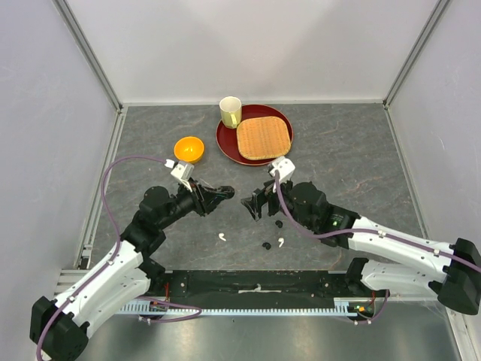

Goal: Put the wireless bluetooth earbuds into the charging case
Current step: Pick up the charging case at the center of the board.

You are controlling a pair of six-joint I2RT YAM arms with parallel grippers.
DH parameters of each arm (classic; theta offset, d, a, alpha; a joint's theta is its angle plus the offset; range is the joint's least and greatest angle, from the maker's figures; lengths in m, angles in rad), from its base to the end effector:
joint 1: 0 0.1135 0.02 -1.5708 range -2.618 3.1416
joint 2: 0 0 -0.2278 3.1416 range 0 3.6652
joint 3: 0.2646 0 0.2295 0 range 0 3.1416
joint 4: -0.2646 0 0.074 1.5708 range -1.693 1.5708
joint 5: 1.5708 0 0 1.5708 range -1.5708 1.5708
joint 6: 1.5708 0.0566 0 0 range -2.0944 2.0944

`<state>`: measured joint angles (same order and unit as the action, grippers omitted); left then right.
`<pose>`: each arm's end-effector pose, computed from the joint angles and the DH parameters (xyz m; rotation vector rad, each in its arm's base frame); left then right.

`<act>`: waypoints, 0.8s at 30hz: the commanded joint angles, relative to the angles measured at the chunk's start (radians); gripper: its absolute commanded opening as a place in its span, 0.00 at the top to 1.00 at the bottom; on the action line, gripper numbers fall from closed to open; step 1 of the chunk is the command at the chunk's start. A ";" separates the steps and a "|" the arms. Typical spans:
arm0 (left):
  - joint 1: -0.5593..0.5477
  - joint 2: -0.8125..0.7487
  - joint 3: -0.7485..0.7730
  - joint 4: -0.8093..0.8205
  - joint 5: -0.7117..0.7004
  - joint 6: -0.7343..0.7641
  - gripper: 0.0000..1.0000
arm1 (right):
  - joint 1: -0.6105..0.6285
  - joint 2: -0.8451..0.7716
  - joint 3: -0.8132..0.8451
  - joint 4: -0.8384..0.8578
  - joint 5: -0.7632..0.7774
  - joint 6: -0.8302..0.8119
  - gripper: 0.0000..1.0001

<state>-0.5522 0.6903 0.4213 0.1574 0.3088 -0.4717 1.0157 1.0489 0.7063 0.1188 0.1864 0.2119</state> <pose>0.1621 -0.1201 0.2433 0.3169 1.7561 -1.0140 0.1468 0.2168 0.2643 -0.5942 1.7494 0.7060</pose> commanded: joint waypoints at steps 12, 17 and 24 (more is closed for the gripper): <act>-0.003 -0.127 0.002 0.031 -0.155 -0.071 0.98 | -0.206 -0.075 0.343 -0.651 0.070 0.788 0.02; -0.003 -0.178 0.001 0.033 -0.076 0.045 0.98 | -0.206 -0.047 0.302 -0.614 -0.028 0.707 0.02; -0.003 -0.285 0.063 -0.077 0.001 0.252 0.98 | -0.207 -0.176 0.174 -0.356 -0.215 0.806 0.02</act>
<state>-0.5522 0.4564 0.4297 0.1188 0.2462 -0.4015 0.8108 0.9615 0.9325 -0.4248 0.1276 0.9405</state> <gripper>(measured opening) 0.354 0.979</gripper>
